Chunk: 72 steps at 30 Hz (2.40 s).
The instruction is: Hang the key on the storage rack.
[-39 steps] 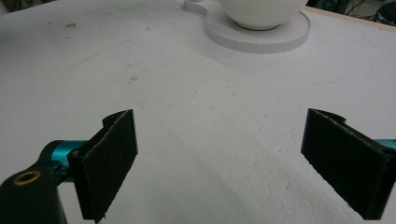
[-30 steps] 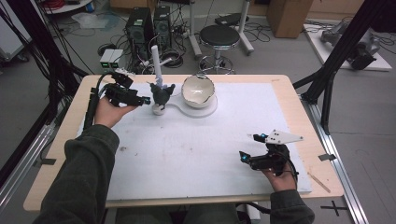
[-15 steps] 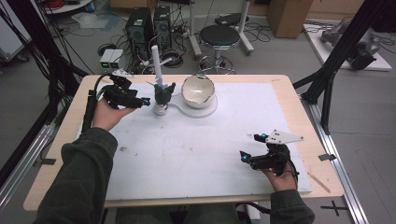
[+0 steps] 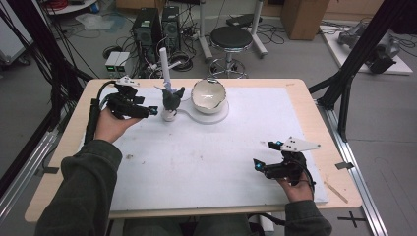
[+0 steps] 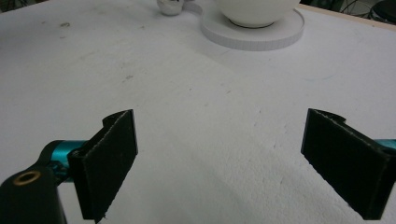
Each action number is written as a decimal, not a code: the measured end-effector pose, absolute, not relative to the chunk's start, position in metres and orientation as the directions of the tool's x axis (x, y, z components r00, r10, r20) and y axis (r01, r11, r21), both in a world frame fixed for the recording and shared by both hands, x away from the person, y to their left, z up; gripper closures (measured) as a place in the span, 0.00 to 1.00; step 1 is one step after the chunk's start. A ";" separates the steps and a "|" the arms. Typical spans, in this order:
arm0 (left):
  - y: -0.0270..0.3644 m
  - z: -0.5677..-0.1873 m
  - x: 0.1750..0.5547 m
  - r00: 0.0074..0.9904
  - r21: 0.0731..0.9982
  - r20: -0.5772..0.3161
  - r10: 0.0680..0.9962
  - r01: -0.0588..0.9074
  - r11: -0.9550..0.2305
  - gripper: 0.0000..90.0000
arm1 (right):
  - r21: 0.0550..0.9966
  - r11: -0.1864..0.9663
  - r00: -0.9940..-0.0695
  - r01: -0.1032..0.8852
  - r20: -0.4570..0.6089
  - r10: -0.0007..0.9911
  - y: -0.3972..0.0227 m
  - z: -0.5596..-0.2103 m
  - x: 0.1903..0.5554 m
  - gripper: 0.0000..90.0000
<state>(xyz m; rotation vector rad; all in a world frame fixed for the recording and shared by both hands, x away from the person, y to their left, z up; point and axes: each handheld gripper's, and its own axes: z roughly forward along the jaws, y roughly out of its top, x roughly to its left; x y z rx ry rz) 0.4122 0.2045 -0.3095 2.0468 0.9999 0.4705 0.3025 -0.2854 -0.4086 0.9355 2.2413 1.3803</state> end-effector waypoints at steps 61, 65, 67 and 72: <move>0.219 -0.324 0.347 0.639 0.850 -0.003 0.769 0.406 -0.334 0.32 | 0.879 0.313 -0.702 0.359 0.033 0.712 -0.285 -0.409 0.300 0.11; 0.221 -0.327 0.345 0.636 0.851 -0.009 0.771 0.409 -0.328 0.31 | 0.878 0.317 -0.701 0.359 0.029 0.712 -0.285 -0.409 0.300 0.11; 0.221 -0.328 0.343 0.632 0.852 -0.010 0.775 0.412 -0.324 0.31 | 0.878 0.315 -0.700 0.359 0.030 0.714 -0.285 -0.409 0.300 0.11; 0.224 -0.329 0.340 0.629 0.856 -0.012 0.777 0.409 -0.317 0.31 | 0.878 0.318 -0.700 0.359 0.028 0.713 -0.285 -0.409 0.300 0.11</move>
